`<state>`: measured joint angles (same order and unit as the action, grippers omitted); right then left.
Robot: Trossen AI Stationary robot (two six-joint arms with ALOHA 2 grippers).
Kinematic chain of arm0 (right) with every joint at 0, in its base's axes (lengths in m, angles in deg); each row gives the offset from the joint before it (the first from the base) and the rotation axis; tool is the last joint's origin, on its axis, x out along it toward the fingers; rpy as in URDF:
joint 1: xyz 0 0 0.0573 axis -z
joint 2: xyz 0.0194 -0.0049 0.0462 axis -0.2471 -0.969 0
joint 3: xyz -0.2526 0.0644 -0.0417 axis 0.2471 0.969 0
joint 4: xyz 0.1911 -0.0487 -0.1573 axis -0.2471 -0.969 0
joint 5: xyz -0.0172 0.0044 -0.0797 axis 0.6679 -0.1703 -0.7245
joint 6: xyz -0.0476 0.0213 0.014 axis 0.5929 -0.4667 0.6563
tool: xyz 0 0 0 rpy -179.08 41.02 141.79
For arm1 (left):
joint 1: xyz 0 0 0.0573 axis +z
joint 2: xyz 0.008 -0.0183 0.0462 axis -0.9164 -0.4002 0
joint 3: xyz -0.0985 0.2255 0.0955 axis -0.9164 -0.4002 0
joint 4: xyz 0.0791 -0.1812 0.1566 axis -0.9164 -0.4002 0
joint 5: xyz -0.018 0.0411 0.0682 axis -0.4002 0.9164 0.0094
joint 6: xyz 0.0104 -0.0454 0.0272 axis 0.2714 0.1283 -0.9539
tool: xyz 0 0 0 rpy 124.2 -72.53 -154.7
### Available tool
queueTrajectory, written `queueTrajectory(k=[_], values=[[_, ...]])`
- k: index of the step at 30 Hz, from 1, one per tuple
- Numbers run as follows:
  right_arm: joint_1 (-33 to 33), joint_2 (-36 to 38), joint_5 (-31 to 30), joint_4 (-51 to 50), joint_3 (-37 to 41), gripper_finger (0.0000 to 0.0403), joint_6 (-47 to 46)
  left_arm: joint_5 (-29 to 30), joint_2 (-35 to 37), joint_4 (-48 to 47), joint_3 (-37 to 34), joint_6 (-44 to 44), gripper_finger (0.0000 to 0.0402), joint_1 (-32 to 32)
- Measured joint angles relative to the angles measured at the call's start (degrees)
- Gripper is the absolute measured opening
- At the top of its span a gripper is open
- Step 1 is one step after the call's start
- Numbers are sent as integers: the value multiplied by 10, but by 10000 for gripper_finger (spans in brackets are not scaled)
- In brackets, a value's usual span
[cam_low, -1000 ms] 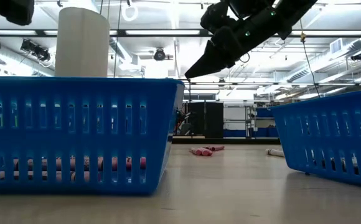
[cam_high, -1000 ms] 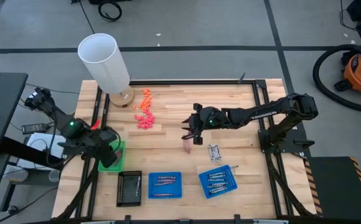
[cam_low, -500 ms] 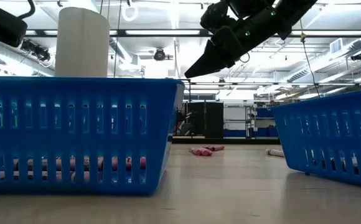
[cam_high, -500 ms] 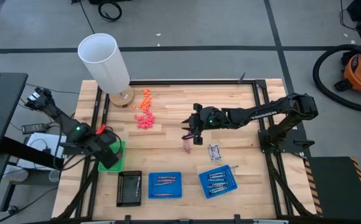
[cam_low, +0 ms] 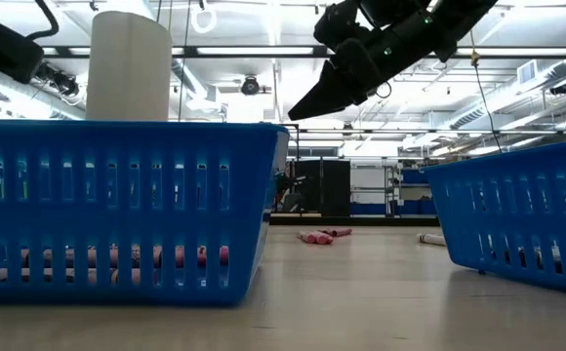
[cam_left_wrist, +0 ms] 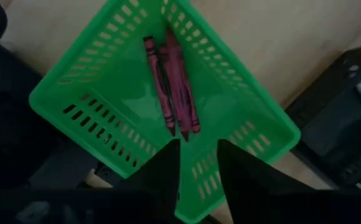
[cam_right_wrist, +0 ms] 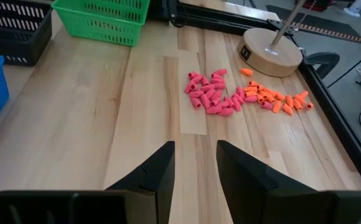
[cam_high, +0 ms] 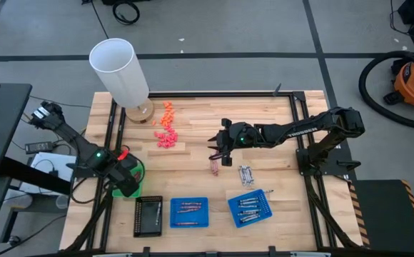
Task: Sort crayons
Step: Put the black crayon into the right blue basket
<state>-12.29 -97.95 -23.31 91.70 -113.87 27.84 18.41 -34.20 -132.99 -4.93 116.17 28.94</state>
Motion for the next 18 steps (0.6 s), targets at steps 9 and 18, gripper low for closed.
queueTrajectory(k=[9,18], values=[[-1,0,11,5,0,128,-16,61,-5,0,26,-43,144,33],[-19,0,0,5,0,128,-37,135,-69,50,57,-188,143,114]])
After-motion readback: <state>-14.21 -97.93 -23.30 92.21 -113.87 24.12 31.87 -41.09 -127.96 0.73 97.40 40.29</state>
